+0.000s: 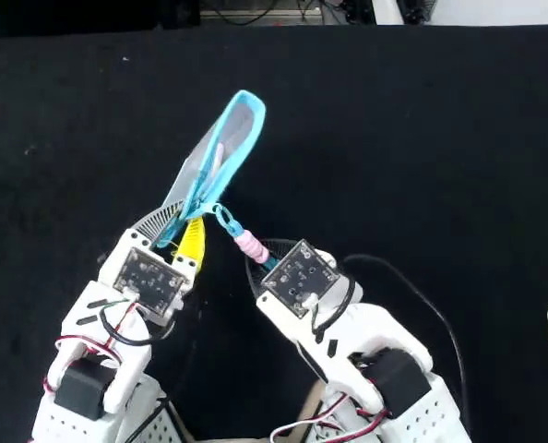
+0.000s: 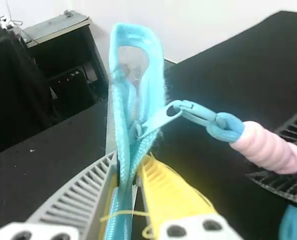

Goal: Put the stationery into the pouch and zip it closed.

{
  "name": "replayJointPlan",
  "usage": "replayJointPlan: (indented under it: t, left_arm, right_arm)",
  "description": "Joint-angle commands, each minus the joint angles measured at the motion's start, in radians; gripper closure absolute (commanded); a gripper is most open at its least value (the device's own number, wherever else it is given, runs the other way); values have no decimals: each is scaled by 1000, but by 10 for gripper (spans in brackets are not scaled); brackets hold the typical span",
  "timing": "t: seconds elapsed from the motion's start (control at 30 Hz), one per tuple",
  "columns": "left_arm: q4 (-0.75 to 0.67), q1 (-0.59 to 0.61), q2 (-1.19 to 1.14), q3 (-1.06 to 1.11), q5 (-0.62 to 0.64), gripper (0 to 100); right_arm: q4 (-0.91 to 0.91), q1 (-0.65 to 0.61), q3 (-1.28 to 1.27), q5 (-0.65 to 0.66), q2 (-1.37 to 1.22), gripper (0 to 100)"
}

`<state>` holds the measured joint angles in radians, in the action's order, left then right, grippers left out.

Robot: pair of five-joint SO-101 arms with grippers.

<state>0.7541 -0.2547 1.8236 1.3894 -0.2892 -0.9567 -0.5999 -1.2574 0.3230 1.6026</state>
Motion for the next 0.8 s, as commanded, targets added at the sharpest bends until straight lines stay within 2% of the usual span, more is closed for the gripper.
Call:
replayJointPlan:
  t: [0.0,0.1,0.3,0.57,0.77]
  left_arm:
    - [-5,36,-18,48,43,970]
    - [11,36,-11,68,43,970]
    - [12,35,-17,70,60,970]
    - [57,36,-11,58,92,970]
    - [75,36,-18,41,52,970]
  right_arm:
    - [-8,20,7,-5,8,986]
    - [-8,18,7,-3,8,973]
    - [-9,18,5,-8,8,845]
    - [-109,-34,91,-21,19,884]
    - [-63,-37,62,-29,10,882]
